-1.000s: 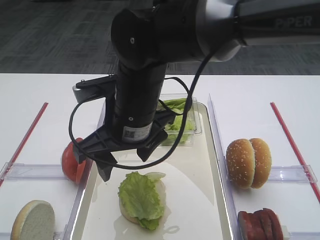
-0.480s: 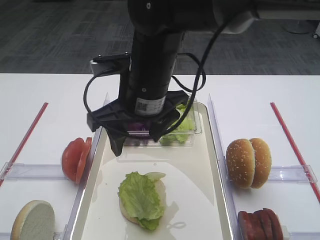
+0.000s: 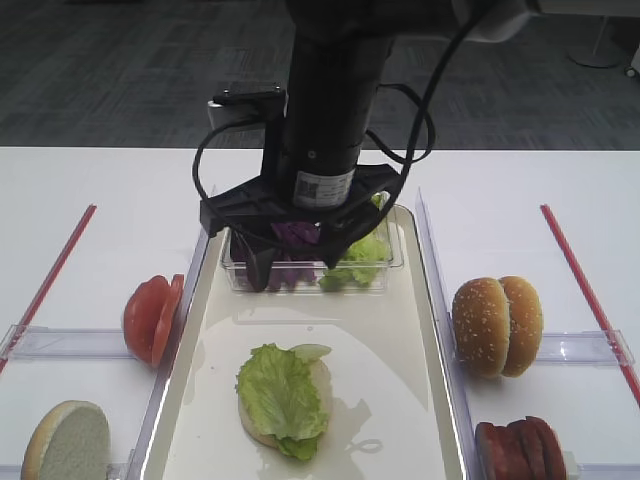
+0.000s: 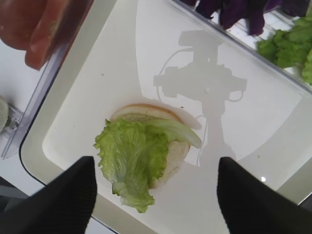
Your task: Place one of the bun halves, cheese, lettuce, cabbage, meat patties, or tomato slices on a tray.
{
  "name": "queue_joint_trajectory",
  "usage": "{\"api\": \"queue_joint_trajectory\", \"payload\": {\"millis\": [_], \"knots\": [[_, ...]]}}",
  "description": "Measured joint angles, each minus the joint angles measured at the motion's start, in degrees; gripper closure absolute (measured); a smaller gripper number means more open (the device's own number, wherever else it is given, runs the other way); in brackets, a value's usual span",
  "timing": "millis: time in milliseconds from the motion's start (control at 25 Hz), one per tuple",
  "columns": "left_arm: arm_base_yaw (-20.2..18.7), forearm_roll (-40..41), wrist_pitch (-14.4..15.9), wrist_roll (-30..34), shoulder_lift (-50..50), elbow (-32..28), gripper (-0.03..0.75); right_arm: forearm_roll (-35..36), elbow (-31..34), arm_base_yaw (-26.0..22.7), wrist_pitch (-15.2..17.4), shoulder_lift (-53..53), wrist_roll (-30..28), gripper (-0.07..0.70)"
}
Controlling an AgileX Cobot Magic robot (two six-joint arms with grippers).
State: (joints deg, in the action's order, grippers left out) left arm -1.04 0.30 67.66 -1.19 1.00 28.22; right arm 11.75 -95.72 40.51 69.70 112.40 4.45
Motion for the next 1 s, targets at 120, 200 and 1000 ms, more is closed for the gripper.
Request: {"api": "queue_joint_trajectory", "payload": {"millis": [120,200,1000], "knots": [[0.0,0.0,0.0,0.0,0.0,0.0,0.23,0.0,0.0,-0.61,0.22,-0.12,0.0,0.092],[0.0,0.0,0.0,0.0,0.0,0.0,0.23,0.0,0.0,-1.14,0.35,-0.12,0.0,0.092],[0.0,0.0,0.0,0.0,0.0,0.0,0.23,4.59,0.0,-10.6,0.57,-0.12,-1.36,0.092]]}}
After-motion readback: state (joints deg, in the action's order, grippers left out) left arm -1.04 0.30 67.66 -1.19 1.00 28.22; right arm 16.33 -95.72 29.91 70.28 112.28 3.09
